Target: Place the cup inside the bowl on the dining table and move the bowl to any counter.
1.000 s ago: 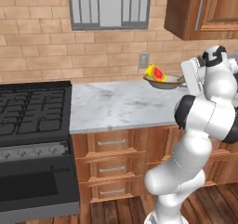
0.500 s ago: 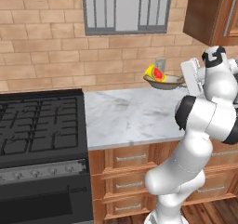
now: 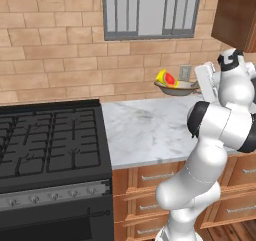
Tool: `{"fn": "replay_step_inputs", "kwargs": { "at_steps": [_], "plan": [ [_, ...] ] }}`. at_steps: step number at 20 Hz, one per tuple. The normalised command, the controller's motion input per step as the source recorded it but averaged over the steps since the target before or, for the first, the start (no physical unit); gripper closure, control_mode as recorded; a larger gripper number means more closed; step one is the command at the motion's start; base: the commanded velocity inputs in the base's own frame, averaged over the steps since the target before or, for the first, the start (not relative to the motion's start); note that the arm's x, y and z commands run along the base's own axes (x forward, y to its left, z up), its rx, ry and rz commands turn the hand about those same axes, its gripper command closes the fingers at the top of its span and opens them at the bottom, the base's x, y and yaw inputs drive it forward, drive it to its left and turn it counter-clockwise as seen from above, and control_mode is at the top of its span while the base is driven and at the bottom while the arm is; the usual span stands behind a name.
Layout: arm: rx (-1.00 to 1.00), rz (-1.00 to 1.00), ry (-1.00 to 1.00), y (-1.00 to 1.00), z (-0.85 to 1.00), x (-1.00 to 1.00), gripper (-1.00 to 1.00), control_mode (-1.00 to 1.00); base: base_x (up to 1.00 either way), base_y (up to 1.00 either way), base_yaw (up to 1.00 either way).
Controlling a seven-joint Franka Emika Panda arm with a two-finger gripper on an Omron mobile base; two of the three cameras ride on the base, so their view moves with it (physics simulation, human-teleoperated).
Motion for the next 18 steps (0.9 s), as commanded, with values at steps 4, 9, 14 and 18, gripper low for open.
{"fn": "replay_step_inputs", "kwargs": {
  "at_steps": [4,9,14,18],
  "plan": [
    [0.00,0.00,0.00,0.00,0.00,0.00,1.00,1.00,0.00,0.00,0.00],
    [0.00,0.00,0.00,0.00,0.00,0.00,1.00,1.00,0.00,0.00,0.00],
    [0.00,0.00,0.00,0.00,0.00,0.00,1.00,1.00,0.00,0.00,0.00],
    [0.00,0.00,0.00,0.00,0.00,0.00,1.00,-1.00,0.00,0.00,0.00]
  ]
}}
